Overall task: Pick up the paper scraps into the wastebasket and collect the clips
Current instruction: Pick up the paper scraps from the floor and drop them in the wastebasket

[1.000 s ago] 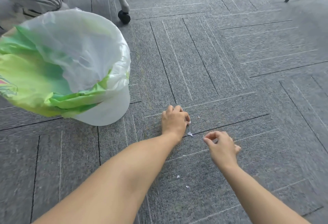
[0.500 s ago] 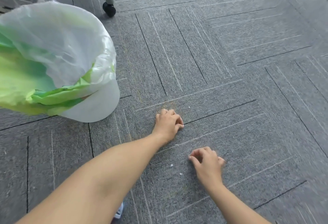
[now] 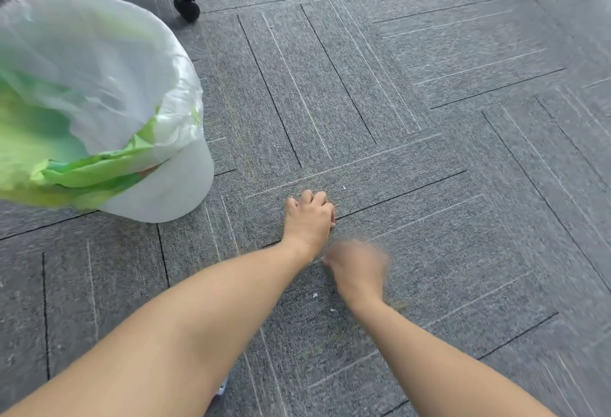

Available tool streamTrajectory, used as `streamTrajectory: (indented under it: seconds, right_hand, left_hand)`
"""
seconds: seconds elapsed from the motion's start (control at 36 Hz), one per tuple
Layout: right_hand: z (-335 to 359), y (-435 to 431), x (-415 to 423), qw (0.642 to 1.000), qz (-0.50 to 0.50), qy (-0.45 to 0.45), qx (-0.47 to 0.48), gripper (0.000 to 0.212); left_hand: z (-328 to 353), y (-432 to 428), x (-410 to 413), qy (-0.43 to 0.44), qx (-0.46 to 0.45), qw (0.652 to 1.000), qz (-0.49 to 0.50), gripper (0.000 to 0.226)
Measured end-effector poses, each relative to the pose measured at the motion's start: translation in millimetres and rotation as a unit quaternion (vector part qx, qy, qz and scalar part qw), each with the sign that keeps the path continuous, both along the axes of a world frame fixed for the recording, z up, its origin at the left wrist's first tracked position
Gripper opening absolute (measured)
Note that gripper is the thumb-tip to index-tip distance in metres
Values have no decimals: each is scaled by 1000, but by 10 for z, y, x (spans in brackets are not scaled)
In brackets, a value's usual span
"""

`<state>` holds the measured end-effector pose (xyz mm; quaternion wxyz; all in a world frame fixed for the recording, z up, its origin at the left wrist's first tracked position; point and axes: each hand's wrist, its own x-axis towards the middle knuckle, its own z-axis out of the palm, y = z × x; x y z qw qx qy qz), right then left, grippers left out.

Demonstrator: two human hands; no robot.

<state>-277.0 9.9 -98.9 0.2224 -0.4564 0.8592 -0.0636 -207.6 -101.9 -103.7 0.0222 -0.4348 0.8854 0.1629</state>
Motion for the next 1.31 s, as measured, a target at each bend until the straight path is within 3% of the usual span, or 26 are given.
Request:
streamTrajectory:
  seconds: [0.17, 0.31, 0.47, 0.61, 0.72, 0.83, 0.94, 1.06, 1.17, 1.31]
  right_hand:
    - [-8, -41, -4, 1000, 10, 10, -18, 14]
    - [-19, -88, -11, 999, 40, 18, -1, 13]
    - [6, -121, 13, 997, 76, 29, 14, 10]
    - [22, -78, 127, 986, 140, 85, 20, 5]
    - [123, -121, 177, 981, 151, 90, 81, 14]
    - [630, -462, 267, 993, 101, 9, -61, 2]
    - [1494, -966, 531, 963, 104, -74, -236, 4]
    - [2133, -1402, 862, 922, 143, -129, -337, 2]
    - [2403, -1888, 1242, 926, 225, -117, -281, 2]
    - [2470, -2184, 1503, 940, 254, -8, -226, 12]
  left_hand:
    - [31, -10, -26, -31, 17, 999, -6, 20]
    - [82, -3, 247, 52, 43, 997, 42, 8]
    - [360, 89, 698, 86, 89, 991, 47, 2]
    - [812, 201, 911, 162, 141, 973, 80, 6]
    - [1349, 254, 1064, 234, 144, 959, 70, 3]
    - [1946, 193, 1271, 294, 68, 952, 46, 5]
    - [2443, -110, 1600, 331, -57, 937, 90, 5]
    - [2579, -553, 2024, 292, -91, 932, 196, 4]
    - [2537, -983, 2323, 201, -69, 941, 263, 4]
    - [2629, -1198, 2505, 141, -29, 945, 295, 10]
